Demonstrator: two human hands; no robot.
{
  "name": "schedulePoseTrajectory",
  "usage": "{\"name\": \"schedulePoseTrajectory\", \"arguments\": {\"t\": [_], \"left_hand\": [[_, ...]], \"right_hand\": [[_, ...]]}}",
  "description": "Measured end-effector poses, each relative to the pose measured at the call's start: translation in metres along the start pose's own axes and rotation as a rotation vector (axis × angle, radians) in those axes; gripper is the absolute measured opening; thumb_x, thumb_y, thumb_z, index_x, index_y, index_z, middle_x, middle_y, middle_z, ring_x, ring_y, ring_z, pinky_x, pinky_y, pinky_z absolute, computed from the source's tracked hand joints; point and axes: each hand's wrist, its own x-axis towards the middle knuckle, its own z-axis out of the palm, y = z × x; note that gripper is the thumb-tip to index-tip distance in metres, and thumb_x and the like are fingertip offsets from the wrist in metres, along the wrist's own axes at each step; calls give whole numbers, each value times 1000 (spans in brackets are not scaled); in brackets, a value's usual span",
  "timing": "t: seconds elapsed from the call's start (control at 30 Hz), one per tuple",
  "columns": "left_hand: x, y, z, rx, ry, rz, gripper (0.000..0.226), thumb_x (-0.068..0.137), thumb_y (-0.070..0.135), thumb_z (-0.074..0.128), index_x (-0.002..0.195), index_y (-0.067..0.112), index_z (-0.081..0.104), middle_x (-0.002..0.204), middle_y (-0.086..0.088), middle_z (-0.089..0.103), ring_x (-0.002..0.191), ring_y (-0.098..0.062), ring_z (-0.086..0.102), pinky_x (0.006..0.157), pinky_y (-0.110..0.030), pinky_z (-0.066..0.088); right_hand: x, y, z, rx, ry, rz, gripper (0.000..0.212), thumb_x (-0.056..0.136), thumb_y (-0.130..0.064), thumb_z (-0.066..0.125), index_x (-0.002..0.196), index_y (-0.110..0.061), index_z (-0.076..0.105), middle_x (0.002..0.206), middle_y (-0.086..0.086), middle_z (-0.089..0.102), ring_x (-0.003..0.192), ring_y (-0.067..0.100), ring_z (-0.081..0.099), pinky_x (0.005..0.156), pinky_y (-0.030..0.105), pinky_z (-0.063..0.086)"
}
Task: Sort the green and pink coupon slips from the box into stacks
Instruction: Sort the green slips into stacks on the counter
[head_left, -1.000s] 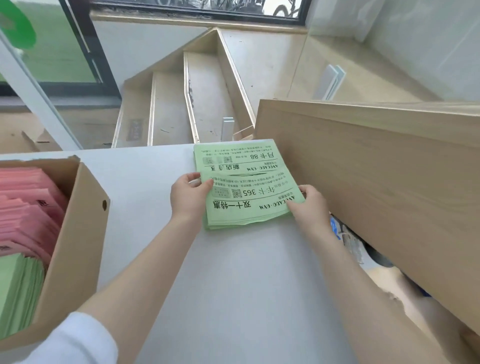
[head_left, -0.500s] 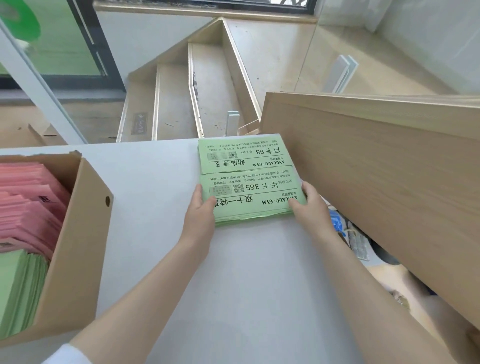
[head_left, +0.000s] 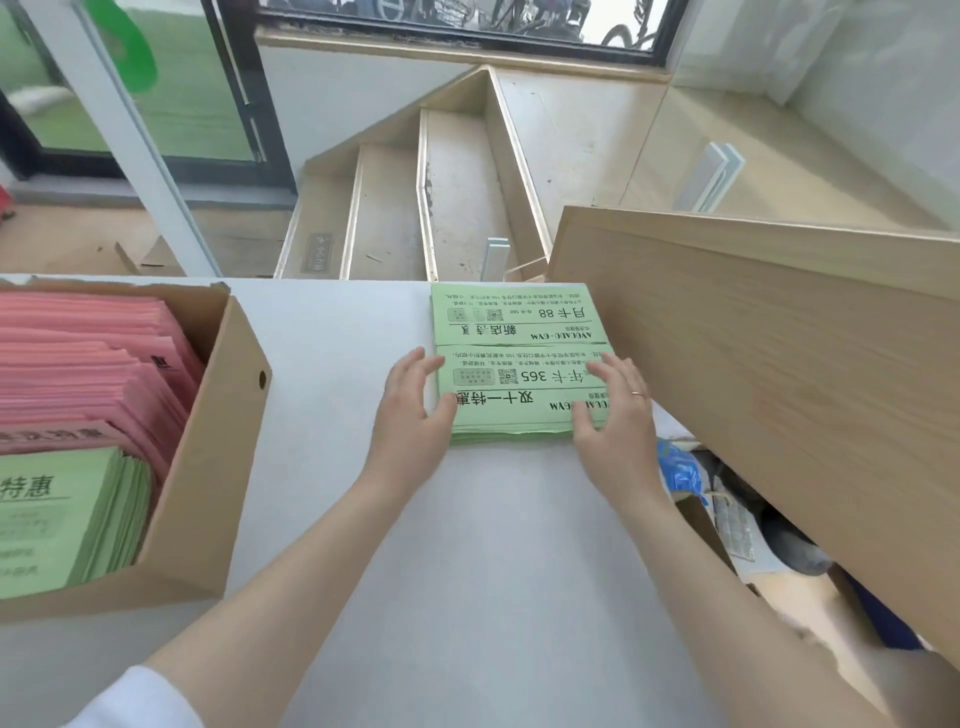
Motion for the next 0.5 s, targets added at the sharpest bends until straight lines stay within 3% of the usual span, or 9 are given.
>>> {"name": "schedulePoseTrajectory", "arguments": {"t": [0.07,0.13,0.17,0.23,0.33,0.4,0.5], "left_hand": [[-16,15,-18,-14,63,84,34,90,2,45,121,14,53,134,3,45,106,-6,55,80,-7,42],[-30,26,-46,-24,140,116,37,88,-2,41,113,22,55,119,7,56,88,6,58,60,-4,40],[-37,30,-62,-26,178,141,38,87,-2,41,108,26,55,113,11,59,85,6,59,57,-6,40],[-53,39,-99,-10,227,223,35,85,2,44,104,30,55,104,16,63,82,3,62,62,-8,41],[-73,39,-150,68,258,322,28,85,5,48,102,24,58,94,15,66,77,0,64,64,-5,40],[-83,30,-181,159,239,356,24,83,11,49,97,27,59,90,15,66,74,-3,64,66,-6,41],[-90,6,-235,279,193,365,24,79,12,50,93,30,59,85,17,66,75,-3,64,71,-7,44]], "right_hand": [[-8,-31,10,86,-87,-165,28,85,1,56,112,-7,59,137,6,47,134,22,34,110,24,21],[-13,-66,23,185,-162,-269,24,84,-1,58,107,-9,61,133,3,49,129,18,40,105,20,25],[-16,-84,30,239,-181,-298,24,84,-3,57,106,-10,61,133,2,48,128,17,41,104,21,27],[-24,-120,42,336,-213,-361,24,82,-9,55,105,-14,61,131,-1,48,124,13,43,101,25,33],[-45,-164,57,401,-316,-473,23,81,-10,52,100,-15,63,123,-4,51,117,6,46,95,17,37],[-60,-189,67,389,-381,-563,21,81,-8,52,96,-14,65,115,-4,55,111,6,50,93,11,35],[-82,-222,86,418,-449,-644,19,80,-5,52,90,-11,67,104,-4,60,100,8,57,89,15,42]]}}
